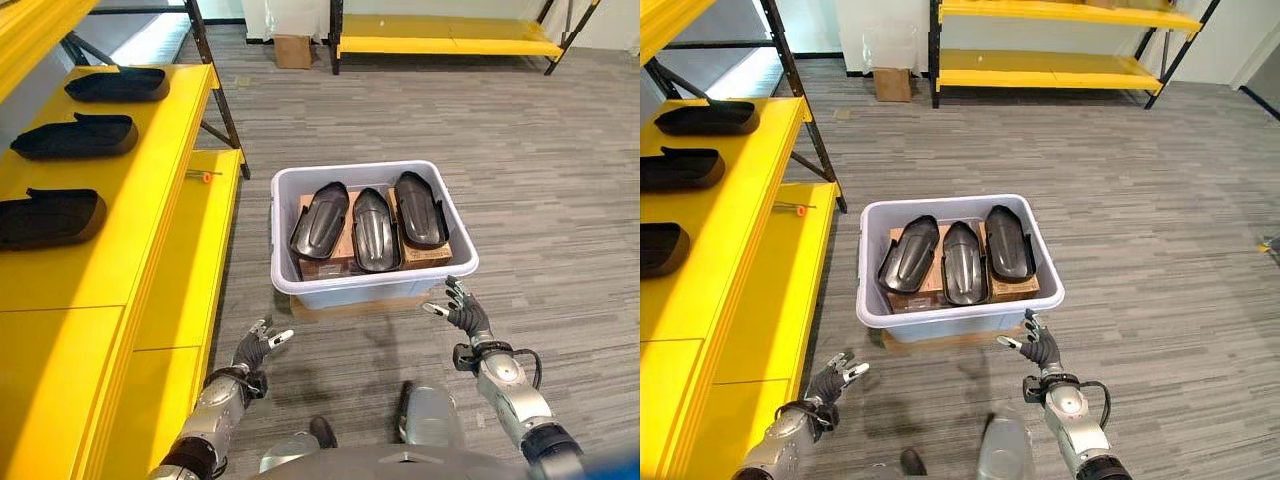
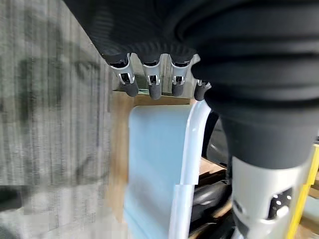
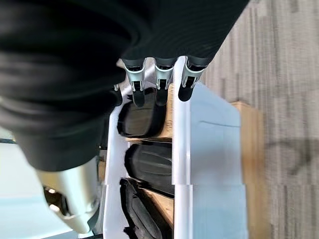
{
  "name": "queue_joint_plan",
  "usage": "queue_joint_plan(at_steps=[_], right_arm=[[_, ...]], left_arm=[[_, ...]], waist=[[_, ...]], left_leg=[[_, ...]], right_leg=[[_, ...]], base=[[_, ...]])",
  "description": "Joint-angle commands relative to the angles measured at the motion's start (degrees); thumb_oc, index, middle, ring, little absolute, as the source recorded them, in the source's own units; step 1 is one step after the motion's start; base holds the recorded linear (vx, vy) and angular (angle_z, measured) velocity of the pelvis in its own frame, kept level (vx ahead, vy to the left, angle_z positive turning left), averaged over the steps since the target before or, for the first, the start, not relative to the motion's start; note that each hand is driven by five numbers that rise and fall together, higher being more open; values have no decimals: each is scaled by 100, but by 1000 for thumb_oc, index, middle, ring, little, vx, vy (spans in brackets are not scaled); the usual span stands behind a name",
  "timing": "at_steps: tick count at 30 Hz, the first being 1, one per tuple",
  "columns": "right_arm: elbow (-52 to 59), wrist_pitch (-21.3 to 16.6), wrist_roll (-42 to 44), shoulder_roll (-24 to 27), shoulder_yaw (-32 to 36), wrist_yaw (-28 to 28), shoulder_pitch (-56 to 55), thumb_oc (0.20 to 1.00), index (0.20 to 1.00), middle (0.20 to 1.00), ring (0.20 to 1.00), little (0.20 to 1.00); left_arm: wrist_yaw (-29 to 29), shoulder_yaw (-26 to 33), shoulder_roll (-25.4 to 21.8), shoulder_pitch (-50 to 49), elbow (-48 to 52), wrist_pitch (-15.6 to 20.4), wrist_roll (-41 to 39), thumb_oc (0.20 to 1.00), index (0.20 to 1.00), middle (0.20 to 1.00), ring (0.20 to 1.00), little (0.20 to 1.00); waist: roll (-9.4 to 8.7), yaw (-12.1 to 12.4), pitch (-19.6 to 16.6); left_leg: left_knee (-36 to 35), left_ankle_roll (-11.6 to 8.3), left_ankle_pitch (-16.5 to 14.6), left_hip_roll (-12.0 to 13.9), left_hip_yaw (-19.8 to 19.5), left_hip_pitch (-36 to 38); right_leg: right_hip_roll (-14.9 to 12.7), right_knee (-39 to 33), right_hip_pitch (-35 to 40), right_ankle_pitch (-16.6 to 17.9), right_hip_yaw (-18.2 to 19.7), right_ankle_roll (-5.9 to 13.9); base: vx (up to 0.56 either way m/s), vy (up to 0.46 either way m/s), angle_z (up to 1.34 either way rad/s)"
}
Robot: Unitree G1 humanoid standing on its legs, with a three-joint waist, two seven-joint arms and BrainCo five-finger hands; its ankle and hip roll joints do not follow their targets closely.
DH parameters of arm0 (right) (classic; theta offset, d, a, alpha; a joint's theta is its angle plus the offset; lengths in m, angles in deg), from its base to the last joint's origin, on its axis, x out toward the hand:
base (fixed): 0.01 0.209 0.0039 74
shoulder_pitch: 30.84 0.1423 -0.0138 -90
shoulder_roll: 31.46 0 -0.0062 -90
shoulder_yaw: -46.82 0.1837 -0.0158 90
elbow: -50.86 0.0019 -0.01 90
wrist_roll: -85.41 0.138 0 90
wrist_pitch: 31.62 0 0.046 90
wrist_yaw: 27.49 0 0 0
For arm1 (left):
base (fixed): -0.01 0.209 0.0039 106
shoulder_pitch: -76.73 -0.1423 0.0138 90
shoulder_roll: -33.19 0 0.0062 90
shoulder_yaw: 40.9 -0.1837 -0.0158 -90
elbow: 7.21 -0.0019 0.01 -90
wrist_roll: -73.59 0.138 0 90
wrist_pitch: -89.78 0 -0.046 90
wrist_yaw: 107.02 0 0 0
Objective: Move parts from the plastic box to the shelf.
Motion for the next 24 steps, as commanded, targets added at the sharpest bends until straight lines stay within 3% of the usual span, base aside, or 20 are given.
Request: queue_joint_plan(at_steps=[1, 4, 5, 10, 12, 14, 18, 24], right_arm=[[39, -327, 8, 93, 184, -32, 144, 1000, 1000, 1000, 1000, 1000], [-33, -304, 25, -15, 274, -195, 121, 1000, 1000, 1000, 1000, 1000], [-27, -279, -8, -13, 288, -245, 84, 1000, 1000, 1000, 1000, 1000], [-147, -103, 50, -41, 284, -533, 31, 1000, 1000, 1000, 1000, 1000], [-228, 12, 34, 11, 307, -703, 36, 1000, 1000, 1000, 1000, 1000], [-248, 55, 54, 28, 317, -735, 30, 1000, 1000, 1000, 1000, 1000], [-325, 250, -73, 114, 361, -829, -6, 1000, 1000, 1000, 1000, 1000], [-330, 349, -36, 167, 462, -954, -65, 1000, 1000, 1000, 1000, 1000]], left_arm=[[-6, -73, 20, 44, 315, 130, 81, 1000, 1000, 1000, 1000, 1000], [-103, -241, -12, -2, 311, 242, 242, 1000, 1000, 1000, 1000, 1000], [-135, -248, -2, -70, 353, 264, 312, 1000, 1000, 1000, 1000, 1000], [-130, -216, 73, -89, 386, 199, 270, 1000, 1000, 1000, 1000, 1000], [-172, -182, 158, -140, 423, 172, 209, 1000, 1000, 1000, 1000, 1000], [-185, -177, 174, -154, 433, 153, 220, 1000, 1000, 1000, 1000, 1000], [-220, -141, 252, -213, 499, 141, 174, 1000, 1000, 1000, 1000, 1000], [-218, -115, 286, -220, 604, 84, 59, 1000, 1000, 1000, 1000, 1000]], waist=[[-13, -68, 72], [-62, -80, 171], [-71, -81, 145], [-157, -34, -10], [-154, -40, -119], [-147, -50, -140], [-93, -166, -227], [-50, -256, -264]], left_leg=[[161, -205, -316, 170, -644, -64], [179, -279, -318, 315, -697, 26], [166, -347, -360, 365, -639, 89], [377, -428, -423, 406, -418, 115], [554, -433, -500, 453, -277, 132], [592, -431, -518, 468, -259, 134], [850, -458, -621, 589, -57, 191], [1066, -465, -698, 635, 65, 169]], right_leg=[[-46, -1237, 576, 1465, 391, 204], [-166, -1745, 354, 1739, 624, 247], [-70, -2017, 692, 1578, 510, 316], [12, -2175, 1198, 1501, 103, 281], [127, -2105, 1325, 1167, -79, 154], [156, -2072, 1342, 1093, -97, 117], [348, -1877, 1408, 742, -135, -160], [444, -1840, 1444, 638, -134, -292]], base=[[258, -303, 35], [216, -279, 43], [176, -189, 43], [247, -221, 22], [294, -212, -30], [197, -147, -35], [206, -161, 4], [124, -113, -3]])
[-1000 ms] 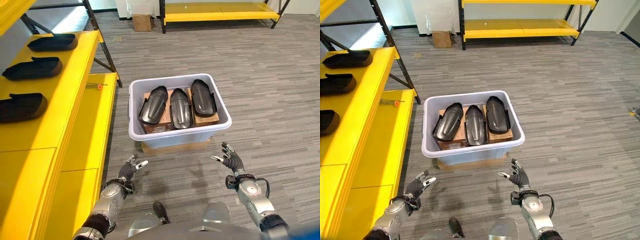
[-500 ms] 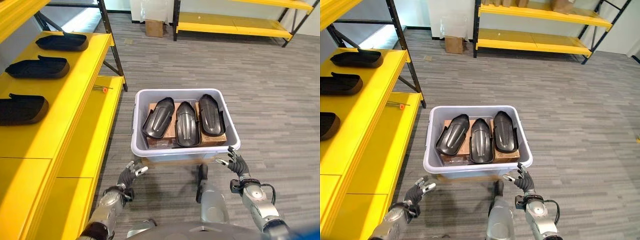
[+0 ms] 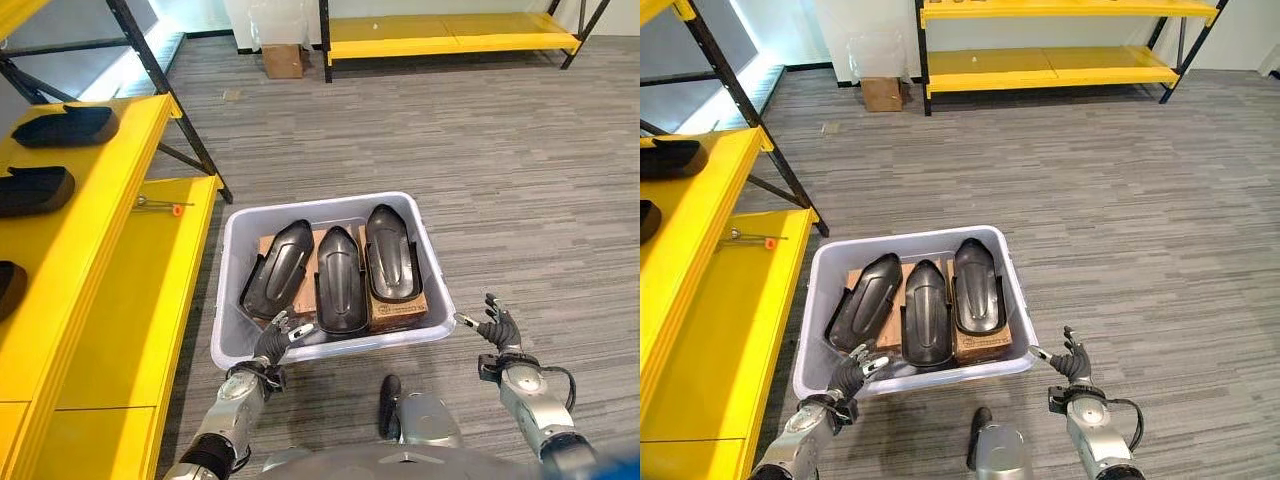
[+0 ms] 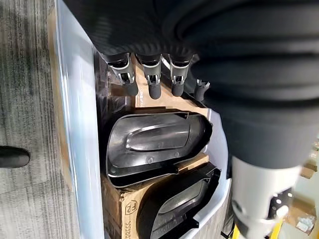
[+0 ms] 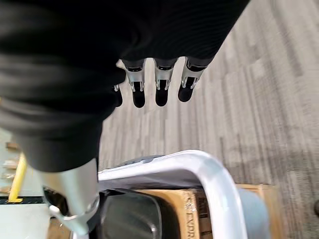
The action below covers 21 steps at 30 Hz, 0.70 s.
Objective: Move parts from the plastic box to the shelf.
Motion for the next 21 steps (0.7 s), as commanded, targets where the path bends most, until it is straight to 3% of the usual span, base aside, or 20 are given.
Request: queue_joint_plan(at_steps=[1, 7, 10, 12, 15, 16, 18, 19, 21], right_arm=[[148, -147, -36, -90, 160, -123, -22, 1000, 1000, 1000, 1000, 1000], [212, -182, -177, -51, 155, -22, -55, 1000, 1000, 1000, 1000, 1000], [284, -211, -170, 8, 162, 40, -47, 1000, 1000, 1000, 1000, 1000], [334, -324, -175, 71, 202, 177, -90, 1000, 1000, 1000, 1000, 1000], [405, -346, -244, 141, 195, 106, -89, 1000, 1000, 1000, 1000, 1000], [435, -335, -188, 177, 215, 69, -57, 1000, 1000, 1000, 1000, 1000], [393, -389, -165, 200, 223, 85, -4, 1000, 1000, 1000, 1000, 1000], [421, -390, -170, 212, 212, 82, 13, 1000, 1000, 1000, 1000, 1000], [483, -332, -150, 262, 197, 63, 13, 1000, 1000, 1000, 1000, 1000]], left_arm=[[-37, 27, -172, -243, 410, 71, -116, 1000, 1000, 1000, 1000, 1000], [67, 104, -191, -349, 444, 82, -371, 1000, 1000, 1000, 1000, 1000], [11, 140, -192, -414, 627, 302, -439, 1000, 1000, 1000, 1000, 1000], [95, 142, -239, -370, 831, 412, -521, 1000, 1000, 1000, 1000, 1000], [158, 155, -300, -233, 1104, 275, -631, 1000, 1000, 1000, 1000, 1000], [141, 159, -311, -158, 1170, 191, -643, 1000, 1000, 1000, 1000, 1000], [74, 113, -297, -113, 1167, 160, -617, 1000, 1000, 1000, 1000, 1000], [76, 55, -287, -142, 1202, 136, -635, 1000, 1000, 1000, 1000, 1000], [-32, 5, -296, -146, 1176, 45, -639, 1000, 1000, 1000, 1000, 1000]], waist=[[-264, -4, -274], [-180, -16, -290], [-93, -3, -314], [-36, -3, -322], [-16, 2, -265], [-18, -32, -208], [14, -74, -203], [50, -87, -225], [87, -97, -261]], left_leg=[[173, 433, -428, -643, 33, -216], [546, 330, -273, -598, 22, -322], [949, 178, -24, -547, -49, -428], [1424, -45, 373, -418, -14, -609], [2118, -178, 632, -243, 21, -1057], [2087, -166, 649, -41, 125, -1172], [1550, -90, 633, 54, 186, -1111], [935, -109, 785, 128, 133, -1004], [424, -301, 1265, 372, 99, -957]], right_leg=[[-420, -973, 299, 743, -42, 767], [-300, -1006, 288, 619, -67, 603], [-125, -1047, 355, 395, -52, 402], [41, -1208, 515, 250, -110, 231], [80, -1280, 600, 144, -80, 110], [35, -1227, 589, 112, -54, 89], [-35, -1132, 543, 116, -6, 132], [-101, -1108, 562, 130, 37, 190], [-167, -1218, 699, 162, 74, 243]], base=[[101, -89, 0], [115, -137, 3], [97, -190, -1], [63, -169, -3], [23, -81, 1], [-3, 39, -3], [46, 217, -10], [117, 341, -3], [110, 290, 1]])
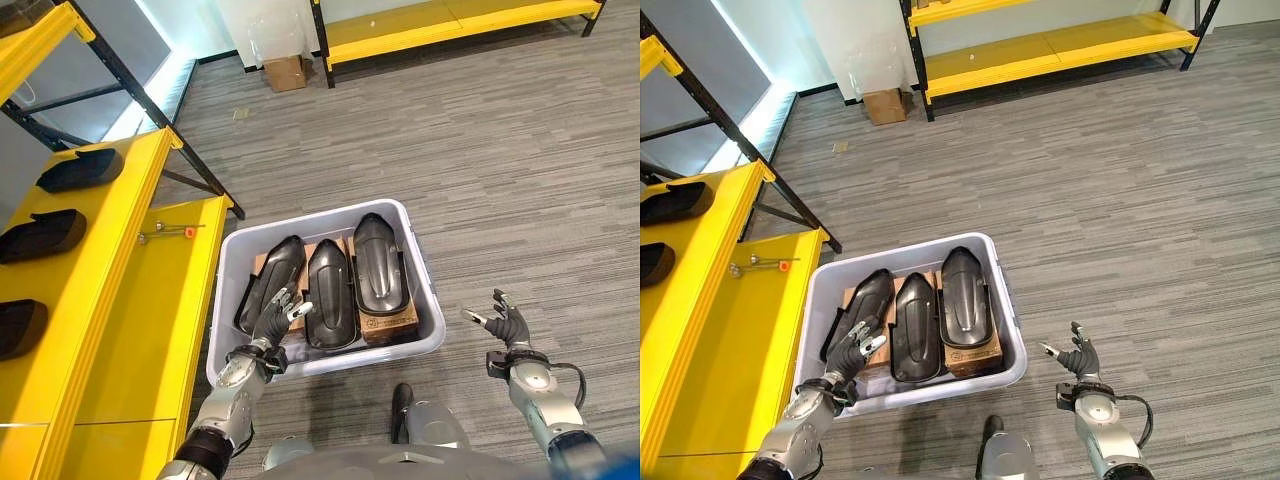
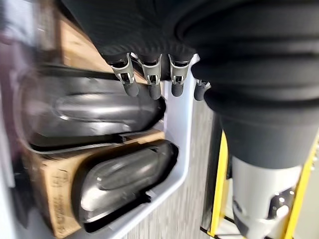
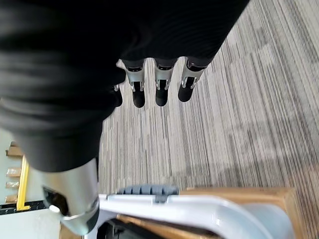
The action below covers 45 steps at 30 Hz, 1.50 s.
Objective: Move parts from the plastic box to the shelf.
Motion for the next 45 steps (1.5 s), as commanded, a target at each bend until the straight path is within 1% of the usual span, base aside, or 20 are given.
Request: queue_joint_plan(at_steps=[1, 2, 4, 6, 7, 12, 17, 22, 23, 24, 26, 28, 30, 32, 34, 35, 37, 41, 42, 45], right_arm=[[373, -316, -27, 78, -6, -44, 21, 1000, 1000, 1000, 1000, 1000], [354, -317, -81, 127, -35, -59, 27, 1000, 1000, 1000, 1000, 1000], [270, -365, -139, 58, -121, 66, 57, 1000, 1000, 1000, 1000, 1000], [273, -389, -145, 7, -123, 74, 41, 1000, 1000, 1000, 1000, 1000], [312, -384, -159, -85, -106, 53, -7, 1000, 1000, 1000, 1000, 1000], [464, -374, -187, -195, -113, 52, -127, 1000, 1000, 1000, 1000, 1000], [574, -209, -91, -243, -153, -170, -132, 1000, 1000, 1000, 1000, 1000], [884, -340, -260, -177, -161, -242, 53, 1000, 1000, 1000, 1000, 1000], [918, -334, -214, -148, -154, -295, 151, 1000, 1000, 1000, 1000, 1000], [981, -352, -196, -66, -131, -396, 346, 1000, 1000, 1000, 1000, 1000], [1026, -344, -191, 7, -95, -445, 485, 1000, 1000, 1000, 1000, 1000], [1029, -233, -93, 170, -61, -594, 849, 1000, 1000, 1000, 1000, 1000], [901, -199, -28, 284, -36, -649, 1164, 1000, 1000, 1000, 1000, 1000], [595, -130, 12, 441, -54, -793, 1786, 1000, 1000, 1000, 1000, 1000], [305, 29, 186, 495, -58, -928, 2293, 1000, 1000, 1000, 1000, 1000], [267, 50, 245, 494, -64, -957, 2363, 1000, 1000, 1000, 1000, 1000], [-192, 73, 524, 364, -40, -1111, 2890, 1000, 1000, 1000, 1000, 1000], [-318, 93, 531, 324, -36, -1129, 3025, 1000, 1000, 1000, 1000, 1000], [-625, 240, 497, 252, -88, -1244, 3251, 1000, 1000, 1000, 1000, 1000], [-1141, 278, 600, 203, -198, -1292, 3581, 1000, 1000, 1000, 1000, 1000]], left_arm=[[-102, 41, -121, -122, 220, 27, -104, 1000, 1000, 1000, 1000, 1000], [-240, -58, -113, -99, 197, -40, 29, 1000, 1000, 1000, 1000, 1000], [-266, -192, -125, -40, 110, -86, 120, 1000, 1000, 1000, 1000, 1000], [-273, -225, -153, -26, 108, -121, 164, 1000, 1000, 1000, 1000, 1000], [-287, -287, -242, -26, 132, -187, 299, 1000, 1000, 1000, 1000, 1000], [-124, -271, -369, -140, 71, -170, 220, 1000, 1000, 1000, 1000, 1000], [23, -189, -434, -266, 69, 33, 153, 1000, 1000, 1000, 1000, 1000], [376, 139, -515, -344, 448, 485, -174, 1000, 1000, 1000, 1000, 1000], [299, 187, -537, -314, 556, 549, -292, 1000, 1000, 1000, 1000, 1000], [-118, 280, -619, -270, 918, 391, -630, 1000, 1000, 1000, 1000, 1000], [-270, 334, -696, -233, 1276, 410, -834, 1000, 1000, 1000, 1000, 1000], [-499, 430, -849, -100, 1943, 741, -1273, 1000, 1000, 1000, 1000, 1000], [-457, 505, -901, 55, 2291, 938, -1530, 1000, 1000, 1000, 1000, 1000], [-214, 597, -994, 449, 2747, 1610, -1667, 1000, 1000, 1000, 1000, 1000], [-53, 728, -1021, 794, 3170, 1799, -1957, 1000, 1000, 1000, 1000, 1000], [-63, 747, -999, 846, 3234, 1782, -2079, 1000, 1000, 1000, 1000, 1000], [-75, 880, -750, 1296, 3768, 1470, -3177, 1000, 1000, 1000, 1000, 1000], [3, 886, -689, 1389, 3921, 1482, -3197, 1000, 1000, 1000, 1000, 1000], [169, 852, -574, 1517, 4127, 1291, -3591, 1000, 1000, 1000, 1000, 1000], [268, 804, -494, 1653, 4180, 1244, -3472, 1000, 1000, 1000, 1000, 1000]], waist=[[-135, 39, 6], [-129, -2, 9], [-112, -20, 52], [-115, -40, 66], [-134, -72, 85], [-173, -92, 119], [-242, 0, 193], [-310, 253, 359], [-310, 308, 423], [-292, 429, 577], [-272, 498, 676], [-219, 659, 903], [-167, 762, 1072], [-90, 932, 1322], [-48, 1070, 1482], [-47, 1086, 1503], [7, 1256, 1717], [18, 1292, 1773], [87, 1400, 1837], [127, 1471, 1838]], left_leg=[[-132, 141, 348, -121, 67, 207], [-137, 66, 573, 88, 230, 83], [-254, 258, 23, -214, 213, 143], [-366, 338, -162, -345, 199, 209], [-589, 461, -409, -506, 172, 324], [-827, 594, -534, -655, 121, 452], [-837, 661, -563, -676, 47, 367], [-586, 653, -569, -615, -169, -3], [-505, 636, -571, -589, -227, -113], [-343, 595, -569, -547, -340, -317], [-225, 584, -587, -529, -395, -482], [20, 546, -622, -499, -518, -868], [192, 528, -641, -502, -633, -1173], [434, 539, -662, -532, -789, -1667], [658, 549, -687, -563, -948, -2086], [700, 554, -695, -566, -968, -2151], [1089, 634, -801, -667, -1206, -2690], [1208, 640, -832, -687, -1269, -2842], [1358, 700, -874, -741, -1372, -3113], [1553, 750, -930, -784, -1439, -3494]], right_leg=[[-353, -570, 427, 261, 115, 664], [-482, -679, 610, 286, 114, 719], [-704, -450, 573, 320, 179, 913], [-758, -362, 531, 354, 232, 986], [-840, -252, 476, 406, 314, 1107], [-916, -170, 405, 450, 434, 1271], [-945, -150, 365, 440, 437, 1326], [-944, 87, 222, 260, 342, 1248], [-947, 166, 154, 213, 315, 1223], [-963, 310, 26, 135, 258, 1180], [-981, 416, -110, 94, 233, 1164], [-1007, 622, -402, 16, 216, 1121], [-1016, 835, -630, -75, 209, 1085], [-1067, 1294, -1093, -251, 189, 1020], [-1161, 1739, -1478, -414, 176, 955], [-1182, 1816, -1542, -440, 173, 945], [-1304, 2481, -2031, -700, 169, 850], [-1340, 2654, -2164, -766, 167, 820], [-1372, 2951, -2435, -863, 162, 756], [-1420, 3214, -2795, -954, 164, 692]], base=[[137, 308, -4], [138, 316, -10], [154, 408, -3], [102, 263, 0], [89, 196, 4], [80, 148, 27], [36, 68, 12], [4, 24, 7], [-94, -1, 7], [-87, -1, 10], [-109, 14, 18], [-215, 18, 17], [-206, 28, 9], [-238, 36, 14], [-189, 7, 16], [-162, -12, 16], [-181, -41, 28], [-55, -18, 23], [-69, -24, 3], [-78, -41, 12]])
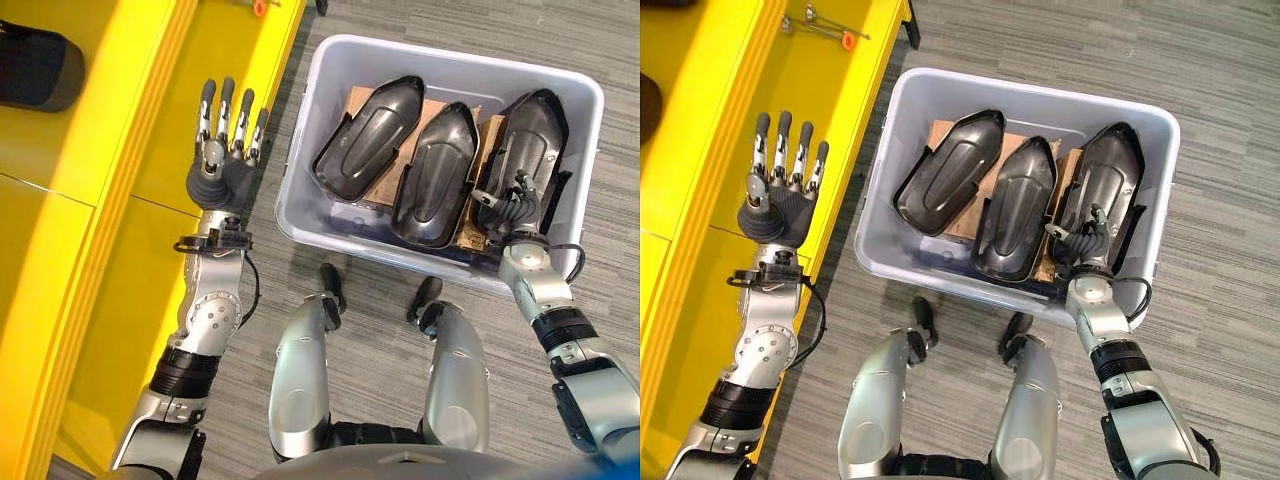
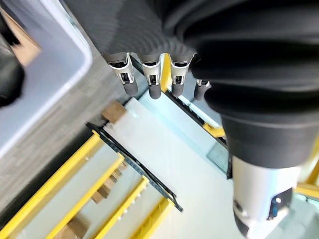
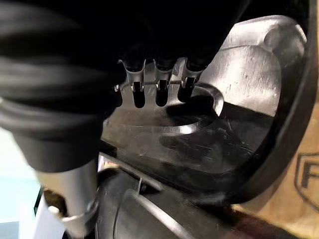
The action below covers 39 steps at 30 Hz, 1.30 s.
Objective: Move parts from the plastic box to the shelf.
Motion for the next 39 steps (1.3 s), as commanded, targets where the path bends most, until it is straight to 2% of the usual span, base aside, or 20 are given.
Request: queue_joint_plan(at_steps=[1, 7, 9, 13, 16, 20, 28, 31, 34, 37, 39], right_arm=[[-253, 32, 289, -63, -199, 25, 68, 1000, 1000, 1000, 1000, 1000], [-1086, 63, 1183, -101, -177, 231, 327, 1000, 1000, 1000, 1000, 1000], [-1231, 91, 1394, -112, -151, 590, 357, 1000, 1000, 1000, 1000, 1000], [-1277, -46, 1295, -133, -296, 1153, 536, 1000, 1000, 1000, 1000, 1000], [-884, -132, 967, -181, -554, 1665, 708, 1000, 1000, 1000, 1000, 1000], [-191, 45, 756, -293, -911, 1887, 705, 1000, 1000, 1000, 1000, 1000], [581, 378, 549, -490, -1263, 1785, 570, 1000, 1000, 1000, 1000, 1000], [614, 464, 564, -554, -1305, 1583, 556, 1000, 1000, 1000, 1000, 1000], [561, 442, 494, -596, -1303, 1118, 563, 1000, 1000, 1000, 1000, 1000], [253, 197, -619, -473, -971, -727, 653, 1000, 1000, 1000, 1000, 1000], [290, 88, -1230, -391, -809, -1066, 649, 1000, 1000, 1000, 1000, 1000]], left_arm=[[96, 56, -3, -101, 507, -2, 56, 1000, 1000, 1000, 1000, 1000], [268, -30, -14, 23, 410, -96, 204, 1000, 1000, 1000, 1000, 1000], [293, -45, -35, 49, 394, -123, 169, 1000, 1000, 1000, 1000, 1000], [334, -69, -53, 63, 382, -208, 194, 1000, 1000, 1000, 1000, 1000], [195, -71, -47, -2, 424, -296, 248, 1000, 1000, 1000, 1000, 1000], [141, -75, -1, -82, 483, -345, 324, 1000, 1000, 1000, 1000, 1000], [20, -131, 24, -187, 551, -284, 588, 1000, 1000, 1000, 1000, 1000], [32, -169, 33, -174, 552, -263, 586, 1000, 1000, 1000, 1000, 1000], [42, -210, 51, -137, 515, -220, 593, 1000, 1000, 1000, 1000, 1000], [90, -306, 109, -32, 443, -103, 713, 1000, 1000, 1000, 1000, 1000], [142, -358, 102, -1, 447, -18, 727, 1000, 1000, 1000, 1000, 1000]], waist=[[160, 85, -226], [257, 144, -226], [287, 152, -226], [326, 199, -226], [343, 240, -226], [311, 252, -226], [253, 240, -226], [241, 235, -226], [236, 227, -226], [257, 145, -226], [278, 95, -226]], left_leg=[[-401, -194, -97, -52, -505, -38], [-244, -149, -114, -62, -520, -334], [-231, -139, -113, -78, -510, -379], [-178, -131, -109, -93, -510, -468], [-225, -137, -65, -123, -491, -458], [-336, -158, -1, -107, -458, -371], [-504, -193, 91, -67, -394, -226], [-549, -202, 104, -63, -373, -166], [-563, -208, 112, -59, -363, -156], [-592, -198, 97, -46, -308, -139], [-618, -183, 83, -68, -289, -143]], right_leg=[[20, 337, 49, -362, 128, 242], [-30, 626, -288, -412, 135, 186], [-38, 693, -357, -428, 144, 170], [-81, 797, -478, -429, 146, 161], [-75, 800, -497, -406, 133, 171], [-57, 718, -435, -360, 113, 204], [7, 548, -303, -280, 83, 248], [34, 496, -246, -268, 77, 254], [47, 479, -234, -260, 77, 254], [88, 404, -233, -229, 109, 265], [124, 363, -247, -223, 144, 274]], base=[[-30, -23, 12], [-7, -4, 2], [0, 0, 0], [0, 0, 0], [0, 0, 0], [-3, -1, -1], [-2, -1, 0], [0, 0, 0], [0, 0, 0], [-1, 31, 0], [2, 72, -8]])
